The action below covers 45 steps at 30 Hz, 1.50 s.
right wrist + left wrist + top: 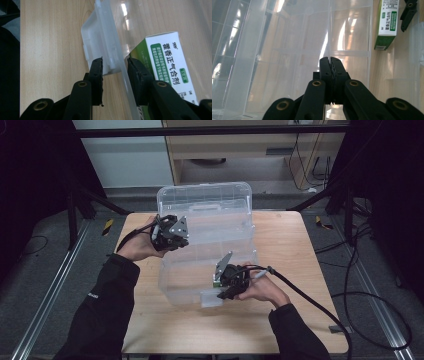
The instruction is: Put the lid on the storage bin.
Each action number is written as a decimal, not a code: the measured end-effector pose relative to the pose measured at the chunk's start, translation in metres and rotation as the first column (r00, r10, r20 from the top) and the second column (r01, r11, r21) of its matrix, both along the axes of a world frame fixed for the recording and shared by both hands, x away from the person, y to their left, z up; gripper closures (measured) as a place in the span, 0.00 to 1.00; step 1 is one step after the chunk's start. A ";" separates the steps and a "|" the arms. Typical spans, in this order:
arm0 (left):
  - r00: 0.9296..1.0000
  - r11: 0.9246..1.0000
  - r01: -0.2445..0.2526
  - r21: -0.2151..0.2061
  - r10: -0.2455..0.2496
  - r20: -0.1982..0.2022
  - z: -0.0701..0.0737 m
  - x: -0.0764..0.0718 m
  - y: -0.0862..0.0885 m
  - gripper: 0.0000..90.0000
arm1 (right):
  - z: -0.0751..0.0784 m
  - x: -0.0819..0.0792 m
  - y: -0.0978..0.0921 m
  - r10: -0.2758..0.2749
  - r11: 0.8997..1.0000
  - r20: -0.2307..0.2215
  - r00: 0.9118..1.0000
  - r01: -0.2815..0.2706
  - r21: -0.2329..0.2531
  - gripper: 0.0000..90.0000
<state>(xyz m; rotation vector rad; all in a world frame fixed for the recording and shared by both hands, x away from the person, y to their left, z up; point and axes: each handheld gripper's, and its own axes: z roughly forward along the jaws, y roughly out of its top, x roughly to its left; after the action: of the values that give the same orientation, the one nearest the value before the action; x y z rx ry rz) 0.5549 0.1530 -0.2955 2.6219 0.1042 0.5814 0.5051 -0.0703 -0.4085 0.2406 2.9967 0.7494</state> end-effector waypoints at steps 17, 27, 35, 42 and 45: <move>0.999 1.000 -0.026 -0.014 0.025 -0.034 -0.005 -0.021 0.003 0.99 | 0.000 -0.002 0.000 -0.003 1.000 -0.001 1.000 0.003 0.000 0.73; 1.000 1.000 0.017 -0.011 -0.017 -0.012 -0.009 -0.028 0.003 0.99 | 0.000 -0.003 0.000 -0.006 1.000 0.004 1.000 0.006 -0.001 0.72; 1.000 1.000 0.006 -0.020 -0.006 -0.021 -0.015 -0.039 0.004 0.98 | 0.000 -0.005 -0.002 -0.012 1.000 0.025 1.000 0.012 0.011 0.72; 0.999 1.000 0.003 -0.020 -0.004 -0.032 -0.017 -0.043 0.004 0.98 | 0.000 -0.009 -0.003 -0.023 1.000 0.049 0.999 0.023 0.016 0.70; 0.999 1.000 0.001 -0.022 -0.002 -0.037 -0.018 -0.045 0.004 0.98 | 0.000 -0.009 -0.004 -0.038 0.999 0.054 0.998 0.036 0.032 0.70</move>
<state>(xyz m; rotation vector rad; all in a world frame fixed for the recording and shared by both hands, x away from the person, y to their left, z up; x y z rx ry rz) 0.5102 0.1572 -0.3138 2.6113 0.1191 0.5288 0.4957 -0.0740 -0.4085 0.2710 2.9230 0.7865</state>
